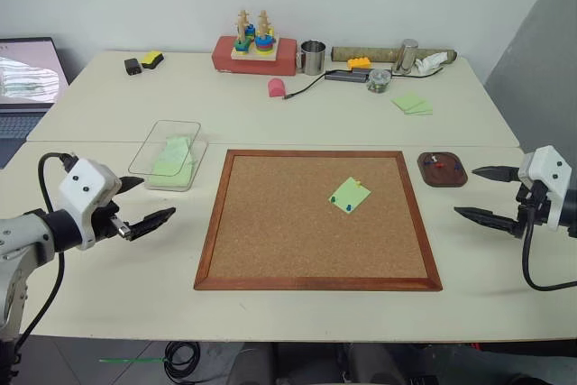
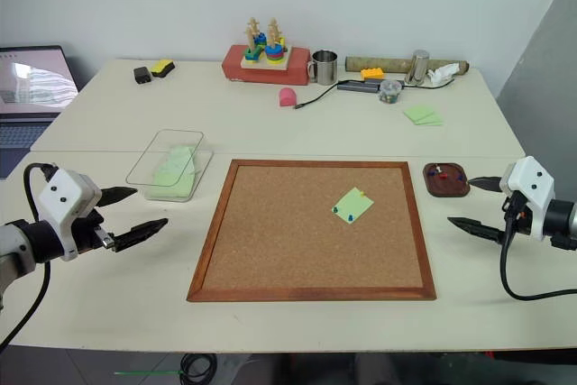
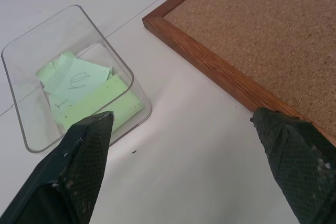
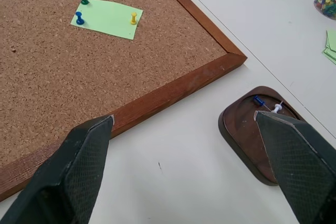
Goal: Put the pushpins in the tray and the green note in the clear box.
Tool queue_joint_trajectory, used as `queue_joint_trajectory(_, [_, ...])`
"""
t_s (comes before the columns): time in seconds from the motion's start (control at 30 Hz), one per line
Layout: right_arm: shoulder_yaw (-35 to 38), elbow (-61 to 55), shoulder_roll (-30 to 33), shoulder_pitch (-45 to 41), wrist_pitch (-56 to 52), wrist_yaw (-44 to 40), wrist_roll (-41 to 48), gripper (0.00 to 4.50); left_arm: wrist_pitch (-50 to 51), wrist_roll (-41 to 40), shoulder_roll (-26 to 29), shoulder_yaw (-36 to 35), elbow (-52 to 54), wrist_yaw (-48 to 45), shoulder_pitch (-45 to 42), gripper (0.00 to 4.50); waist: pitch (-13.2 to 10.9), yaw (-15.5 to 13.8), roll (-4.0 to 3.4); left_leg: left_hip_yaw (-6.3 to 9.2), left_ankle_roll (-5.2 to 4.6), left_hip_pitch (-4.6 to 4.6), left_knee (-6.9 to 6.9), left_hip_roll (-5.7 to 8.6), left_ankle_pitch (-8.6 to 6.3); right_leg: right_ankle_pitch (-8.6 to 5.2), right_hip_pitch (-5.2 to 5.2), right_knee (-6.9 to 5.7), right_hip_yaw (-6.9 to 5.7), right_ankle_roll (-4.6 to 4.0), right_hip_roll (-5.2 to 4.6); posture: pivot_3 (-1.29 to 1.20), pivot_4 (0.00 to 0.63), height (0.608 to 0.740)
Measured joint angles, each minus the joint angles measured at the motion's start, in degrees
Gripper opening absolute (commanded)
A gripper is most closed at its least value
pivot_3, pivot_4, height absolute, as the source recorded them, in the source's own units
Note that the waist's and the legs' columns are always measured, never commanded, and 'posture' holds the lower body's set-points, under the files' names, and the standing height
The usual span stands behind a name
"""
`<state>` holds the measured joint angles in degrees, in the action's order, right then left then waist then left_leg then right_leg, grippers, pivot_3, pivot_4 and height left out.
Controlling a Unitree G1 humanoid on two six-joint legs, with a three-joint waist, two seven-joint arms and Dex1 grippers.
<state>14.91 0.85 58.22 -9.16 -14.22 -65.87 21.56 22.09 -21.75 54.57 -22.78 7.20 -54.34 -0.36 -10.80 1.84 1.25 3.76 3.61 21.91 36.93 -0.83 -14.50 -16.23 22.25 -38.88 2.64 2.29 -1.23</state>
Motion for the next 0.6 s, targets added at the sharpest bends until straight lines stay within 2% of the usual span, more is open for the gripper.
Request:
queue_joint_trajectory(0.1, [0.5, -1.1, 0.0, 1.0, -0.4, 0.1, 0.1, 4.50, 0.4, -0.9, -0.8, 1.6, 2.0, -0.2, -1.5, 3.53, 0.0, 0.0, 0.00, 0.00, 0.00, 0.01, 0.01, 0.01, 0.00, 0.00, -0.01, 0.00, 0.00, 0.00, -0.01, 0.00, 0.150, 0.740])
queue_joint_trajectory(0.3, [1.5, -5.1, -0.6, 2.0, -2.4, 1.1, 1.2, 4.50, 3.9, -4.0, -4.6, 8.7, 8.0, -0.1, -6.1, 2.16, 0.0, -0.1, 0.00, 0.02, 0.00, 0.01, 0.03, 0.02, 0.00, 0.01, -0.02, -0.01, 0.00, 0.01, 0.00, 0.00, 0.150, 0.740])
queue_joint_trajectory(0.47, [1.7, -10.1, -2.9, 3.2, -4.8, 2.7, 2.8, 4.50, 4.9, -2.6, -11.5, 20.8, 10.6, 1.2, -11.3, 1.22, 0.0, -0.1, -0.01, 0.03, 0.01, 0.01, 0.06, 0.05, 0.00, 0.03, -0.07, -0.02, 0.01, 0.04, 0.00, 0.00, 0.150, 0.740])
queue_joint_trajectory(0.6, [0.4, -12.5, -6.6, 2.9, -6.3, 5.5, 3.9, 4.50, 4.6, -0.6, -16.6, 27.1, 9.0, 2.0, -14.2, 0.46, 0.0, 0.0, 0.02, 0.07, 0.00, 0.00, 0.05, 0.03, 0.01, 0.03, -0.05, -0.05, -0.01, 0.03, 0.05, 0.00, 0.150, 0.740])
